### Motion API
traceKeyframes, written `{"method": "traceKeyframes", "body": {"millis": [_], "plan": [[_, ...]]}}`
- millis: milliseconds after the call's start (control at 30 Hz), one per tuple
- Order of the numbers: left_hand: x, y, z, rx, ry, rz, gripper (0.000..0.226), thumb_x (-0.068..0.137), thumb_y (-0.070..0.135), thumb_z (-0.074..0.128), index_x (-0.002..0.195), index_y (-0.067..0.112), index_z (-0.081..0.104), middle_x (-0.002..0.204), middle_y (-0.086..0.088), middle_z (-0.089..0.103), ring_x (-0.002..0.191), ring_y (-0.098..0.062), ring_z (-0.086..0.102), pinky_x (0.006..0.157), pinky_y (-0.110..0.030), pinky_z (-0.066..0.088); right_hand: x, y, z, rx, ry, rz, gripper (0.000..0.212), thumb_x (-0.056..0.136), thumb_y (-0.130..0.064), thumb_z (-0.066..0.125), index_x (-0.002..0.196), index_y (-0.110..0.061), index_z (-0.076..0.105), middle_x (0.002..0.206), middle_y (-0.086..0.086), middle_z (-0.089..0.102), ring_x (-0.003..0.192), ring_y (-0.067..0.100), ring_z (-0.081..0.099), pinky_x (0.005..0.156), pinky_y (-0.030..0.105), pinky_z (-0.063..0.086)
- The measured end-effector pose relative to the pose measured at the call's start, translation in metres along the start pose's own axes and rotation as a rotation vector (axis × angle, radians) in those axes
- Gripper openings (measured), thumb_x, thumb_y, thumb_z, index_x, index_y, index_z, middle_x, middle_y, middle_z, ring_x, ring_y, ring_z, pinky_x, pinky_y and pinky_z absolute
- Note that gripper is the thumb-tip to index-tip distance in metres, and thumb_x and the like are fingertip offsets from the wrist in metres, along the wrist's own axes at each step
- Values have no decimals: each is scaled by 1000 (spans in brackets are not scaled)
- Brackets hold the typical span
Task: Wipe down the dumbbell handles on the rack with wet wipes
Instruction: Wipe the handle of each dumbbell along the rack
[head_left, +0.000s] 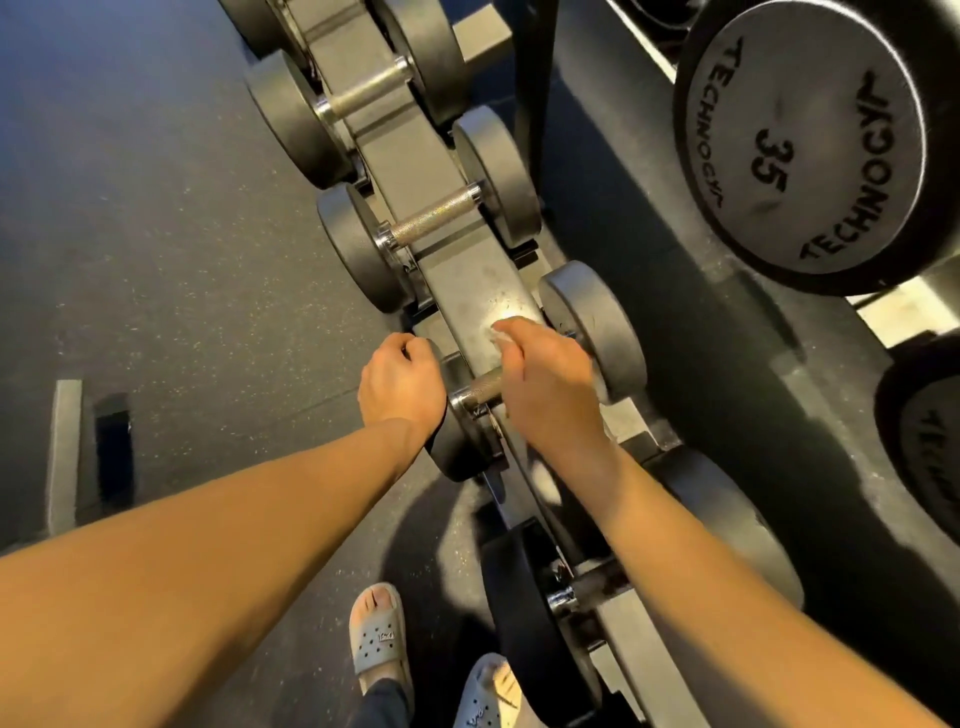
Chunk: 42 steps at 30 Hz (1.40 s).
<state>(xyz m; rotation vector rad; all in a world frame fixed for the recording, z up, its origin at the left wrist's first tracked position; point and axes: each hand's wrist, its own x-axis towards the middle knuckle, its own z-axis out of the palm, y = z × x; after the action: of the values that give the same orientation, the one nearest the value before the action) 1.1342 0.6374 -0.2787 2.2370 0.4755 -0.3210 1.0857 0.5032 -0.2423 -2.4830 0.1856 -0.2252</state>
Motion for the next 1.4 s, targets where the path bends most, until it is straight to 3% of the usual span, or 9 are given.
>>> {"method": "traceKeyframes", "body": {"millis": [133,367,567,767,933,1067,1233,1300,1400], "plan": [[13,1,-9,258,-27,398,37,102,22,45,135,14,61,132,-10,56,122,-27,51,107,-44,42,22,13,-38,-24,202,-67,18,103,-14,50,109,-12,67,90,4,64,82,21,58,77,36,47],[-4,68,5,145,-500,809,40,103,36,53,143,35,50,128,9,57,99,-8,60,89,-30,51,33,22,-47,0,164,244,18,101,-34,59,99,-21,71,98,-5,56,89,8,52,73,18,39],[13,73,20,-66,-472,663,6,94,26,69,94,19,69,74,8,63,68,-3,58,65,-24,48,44,25,-71,247,6,309,27,102,-28,55,86,-13,71,76,2,66,69,11,60,63,25,48],[13,51,42,57,-466,606,16,93,22,64,78,24,71,75,6,66,73,-11,61,62,-27,47,67,51,-54,165,84,405,27,106,-31,42,90,-22,61,89,-2,59,80,12,58,74,32,49],[-5,51,77,117,-244,709,36,90,17,47,57,25,35,58,10,32,56,-16,35,54,-23,21,52,65,-26,78,228,300,34,106,-29,43,78,-16,57,65,-3,53,58,15,52,58,46,48],[8,70,84,147,-357,380,30,94,15,49,65,17,53,63,1,49,61,-15,49,52,-16,30,54,64,-27,68,201,332,36,106,-30,43,76,-16,57,66,0,54,60,17,53,60,46,49],[40,98,74,58,-958,-177,41,104,10,28,107,-8,64,79,-17,76,76,-24,76,84,-32,60,56,67,-24,63,206,350,36,106,-29,44,74,-17,55,65,0,53,58,17,51,59,44,48],[50,94,74,20,-1122,-287,51,103,14,23,120,-13,62,102,-26,75,99,-36,75,102,-48,55,57,69,-22,40,231,354,36,105,-29,46,73,-17,55,64,0,54,58,16,52,58,42,49],[53,86,81,-11,-1138,-297,55,103,18,21,117,-11,66,107,-25,75,103,-37,74,99,-47,57,57,68,-20,8,239,353,35,105,-30,46,74,-16,57,64,-1,55,57,16,54,58,42,50]]}}
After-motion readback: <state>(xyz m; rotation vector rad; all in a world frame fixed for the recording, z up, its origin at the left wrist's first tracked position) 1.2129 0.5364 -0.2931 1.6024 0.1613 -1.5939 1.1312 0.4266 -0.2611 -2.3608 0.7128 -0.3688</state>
